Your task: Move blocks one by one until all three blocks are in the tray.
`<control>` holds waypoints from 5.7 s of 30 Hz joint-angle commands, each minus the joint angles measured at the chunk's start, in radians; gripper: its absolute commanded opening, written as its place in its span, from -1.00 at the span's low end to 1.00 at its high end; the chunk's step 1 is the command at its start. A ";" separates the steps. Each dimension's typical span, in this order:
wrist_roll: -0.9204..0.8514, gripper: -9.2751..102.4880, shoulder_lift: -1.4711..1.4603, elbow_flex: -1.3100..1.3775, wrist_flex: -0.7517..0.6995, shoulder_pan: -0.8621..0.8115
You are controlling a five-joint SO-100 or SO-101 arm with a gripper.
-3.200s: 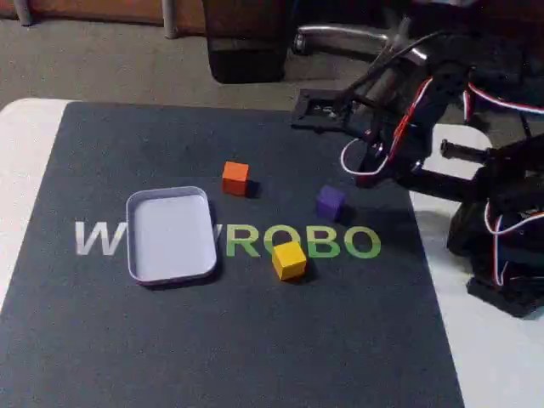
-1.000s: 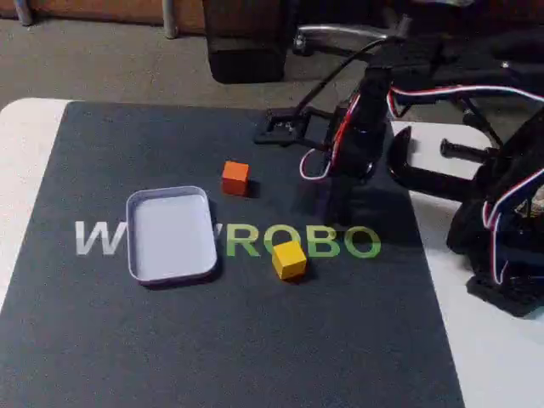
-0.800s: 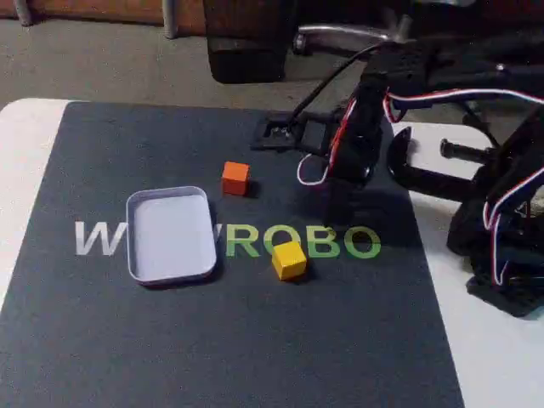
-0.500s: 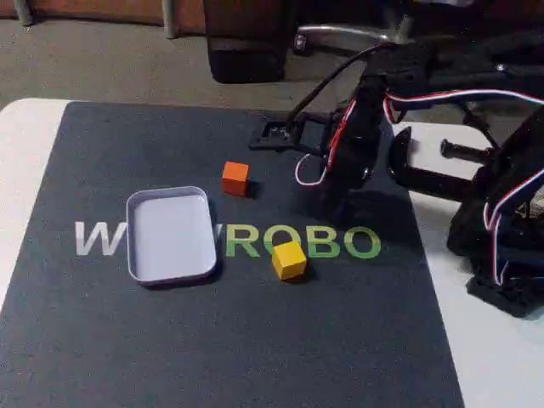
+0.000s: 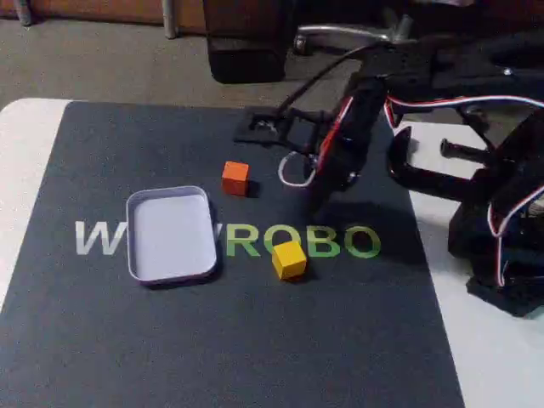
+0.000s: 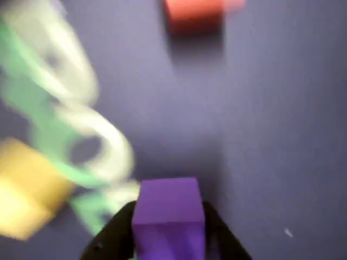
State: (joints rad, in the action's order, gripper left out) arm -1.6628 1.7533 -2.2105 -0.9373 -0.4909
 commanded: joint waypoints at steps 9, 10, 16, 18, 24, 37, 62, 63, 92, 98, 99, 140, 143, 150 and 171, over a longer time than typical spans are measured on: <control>0.351 -0.98 -0.181 0.476 -0.026 0.156; 0.371 -0.98 -0.215 0.517 -0.028 0.161; 0.423 -0.98 -0.383 0.719 -0.071 0.176; 0.428 -0.98 -0.423 0.770 -0.092 0.179; 0.425 -0.98 -0.491 0.827 -0.098 0.192; 0.411 -0.98 -0.653 0.986 -0.098 0.229; 0.344 -0.37 -0.710 1.042 -0.109 0.221; 0.339 -0.37 -0.706 1.042 -0.117 0.219; 0.138 -0.37 -0.262 0.764 -0.321 0.129; 0.081 -0.36 -0.084 0.561 -0.314 0.117; 0.074 -0.36 -0.069 0.538 -0.314 0.117; -0.342 -0.35 0.089 -0.023 0.117 0.172; -0.353 -0.34 0.150 -0.078 0.118 0.175; -0.380 -0.34 0.262 -0.173 0.118 0.187; -0.420 -0.34 0.083 -0.058 0.118 0.210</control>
State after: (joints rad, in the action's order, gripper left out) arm -2.0739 1.8638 -2.3332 -0.8268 -0.2869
